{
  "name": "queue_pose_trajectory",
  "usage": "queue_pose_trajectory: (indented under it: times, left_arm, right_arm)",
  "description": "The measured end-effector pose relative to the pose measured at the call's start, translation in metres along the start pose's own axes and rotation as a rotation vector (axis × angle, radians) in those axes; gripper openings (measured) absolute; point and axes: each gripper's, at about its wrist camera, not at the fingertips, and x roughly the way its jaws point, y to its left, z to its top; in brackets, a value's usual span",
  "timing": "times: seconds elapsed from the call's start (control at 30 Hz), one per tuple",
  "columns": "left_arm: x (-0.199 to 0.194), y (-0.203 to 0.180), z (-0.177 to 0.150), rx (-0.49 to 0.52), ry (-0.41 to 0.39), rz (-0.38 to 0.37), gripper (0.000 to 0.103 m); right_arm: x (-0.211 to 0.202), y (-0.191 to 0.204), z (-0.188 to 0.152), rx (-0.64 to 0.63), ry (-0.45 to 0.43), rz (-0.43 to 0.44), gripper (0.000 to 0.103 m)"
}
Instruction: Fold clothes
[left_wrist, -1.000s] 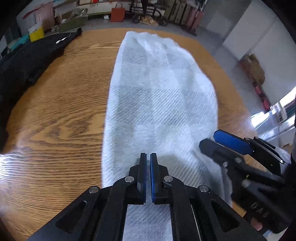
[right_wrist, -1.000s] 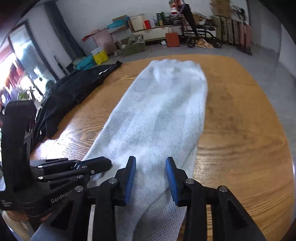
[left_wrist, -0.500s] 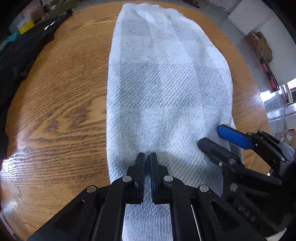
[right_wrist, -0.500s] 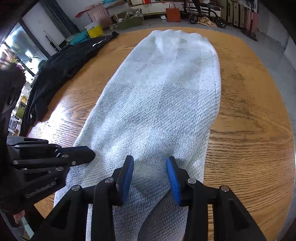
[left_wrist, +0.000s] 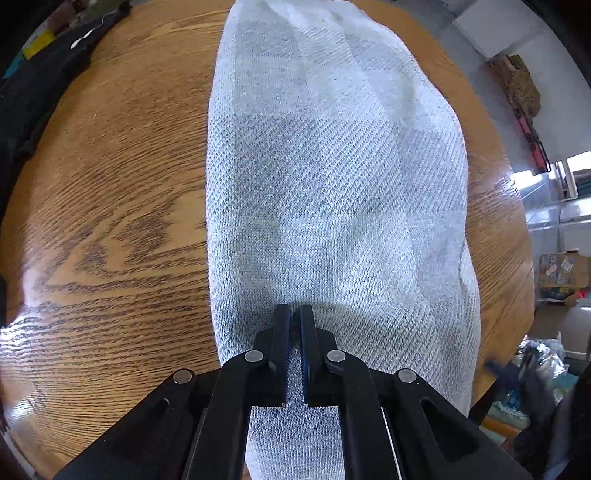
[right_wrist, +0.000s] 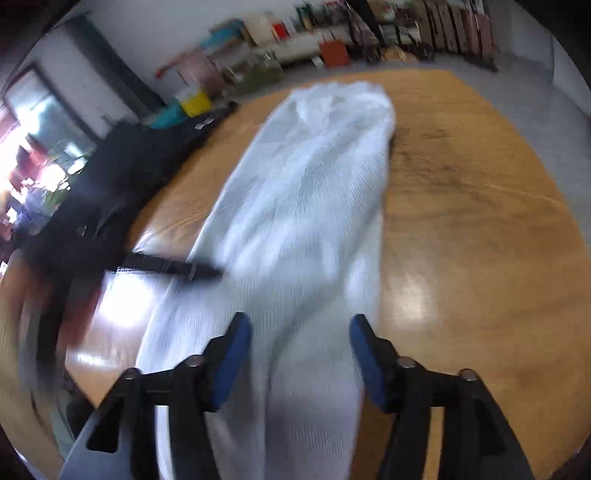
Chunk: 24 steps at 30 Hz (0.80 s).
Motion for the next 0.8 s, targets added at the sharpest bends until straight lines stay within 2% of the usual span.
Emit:
queue_pose_trajectory:
  times: [0.1, 0.17, 0.23, 0.3, 0.47, 0.53, 0.63, 0.8]
  left_arm:
    - [-0.002, 0.006, -0.003, -0.032, -0.008, -0.027, 0.005]
    - [-0.004, 0.006, -0.006, -0.044, -0.019, -0.022, 0.005]
    - [-0.005, 0.002, -0.009, -0.046, -0.025, 0.005, 0.006]
    - [-0.006, -0.004, -0.01, -0.049, -0.021, 0.046, 0.006]
    - [-0.007, -0.018, -0.014, -0.028, -0.019, 0.133, 0.006]
    - [-0.008, -0.021, -0.017, -0.026, -0.025, 0.151, 0.006]
    - [-0.009, -0.023, -0.02, -0.009, -0.03, 0.166, 0.006]
    - [-0.013, -0.017, -0.023, -0.014, -0.019, 0.129, 0.006]
  right_arm:
    - [-0.019, -0.003, -0.052, 0.013, 0.036, 0.024, 0.075]
    - [-0.031, -0.014, -0.079, 0.085, 0.049, 0.06, 0.076]
    - [-0.038, -0.024, -0.1, 0.15, 0.066, 0.109, 0.076]
    - [-0.041, -0.022, -0.12, 0.178, 0.082, 0.115, 0.077]
    - [-0.027, -0.008, -0.147, 0.21, 0.074, 0.24, 0.078]
    - [-0.019, 0.0, -0.146, 0.229, 0.063, 0.253, 0.081]
    - [-0.016, 0.005, -0.144, 0.235, 0.06, 0.26, 0.084]
    - [-0.003, 0.003, -0.148, 0.286, 0.076, 0.263, 0.085]
